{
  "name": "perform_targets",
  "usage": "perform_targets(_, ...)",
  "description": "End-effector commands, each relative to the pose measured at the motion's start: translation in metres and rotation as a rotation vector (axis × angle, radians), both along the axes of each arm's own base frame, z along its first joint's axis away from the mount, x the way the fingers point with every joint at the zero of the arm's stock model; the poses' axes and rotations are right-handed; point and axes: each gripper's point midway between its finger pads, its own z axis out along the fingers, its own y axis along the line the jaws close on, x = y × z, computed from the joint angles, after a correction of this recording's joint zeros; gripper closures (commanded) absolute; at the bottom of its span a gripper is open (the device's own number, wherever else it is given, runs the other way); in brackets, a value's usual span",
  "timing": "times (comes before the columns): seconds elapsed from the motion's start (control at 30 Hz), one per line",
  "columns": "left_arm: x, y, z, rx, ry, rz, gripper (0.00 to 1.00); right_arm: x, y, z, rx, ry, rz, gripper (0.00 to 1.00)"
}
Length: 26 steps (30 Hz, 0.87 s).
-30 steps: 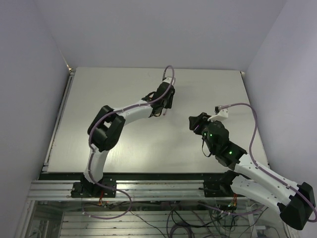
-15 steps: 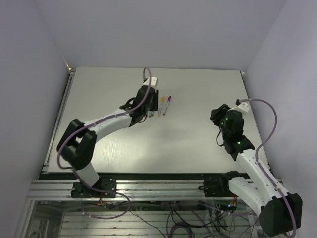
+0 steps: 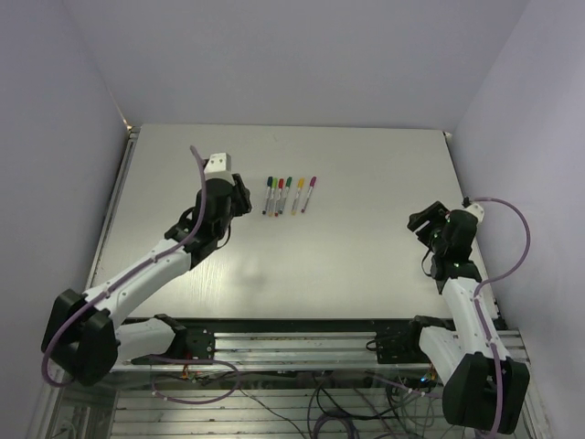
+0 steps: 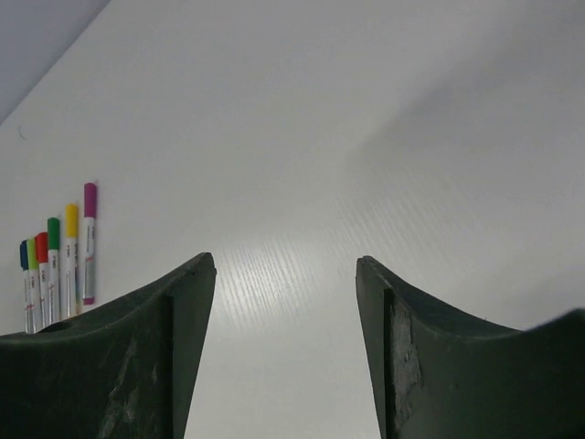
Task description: Insert the pens into the pen caps
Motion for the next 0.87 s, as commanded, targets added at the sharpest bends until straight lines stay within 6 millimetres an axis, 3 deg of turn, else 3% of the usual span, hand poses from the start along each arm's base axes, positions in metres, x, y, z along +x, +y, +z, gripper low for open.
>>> perform_targets(0.0,-0.017,0.028,-0.003,-0.018,0.004,0.111,0.50,-0.007,0.003,0.009,-0.018,-0.025,0.034,0.37)
perform_targets(0.13,-0.032,0.047,-0.003,-0.020,-0.009,0.167,0.50,-0.014,0.006,0.012,-0.025,-0.027,0.049,0.36)
perform_targets(0.3,-0.042,0.055,-0.004,-0.028,-0.006,0.183,0.50,-0.020,0.007,0.015,-0.018,-0.046,0.041,0.32)
perform_targets(0.43,-0.042,0.055,-0.004,-0.029,-0.002,0.186,0.50,-0.025,0.004,0.019,-0.028,-0.057,0.015,0.27)
perform_targets(0.83,-0.040,0.053,-0.004,-0.043,-0.001,0.183,0.50,-0.030,-0.004,0.021,-0.024,-0.048,-0.044,0.27)
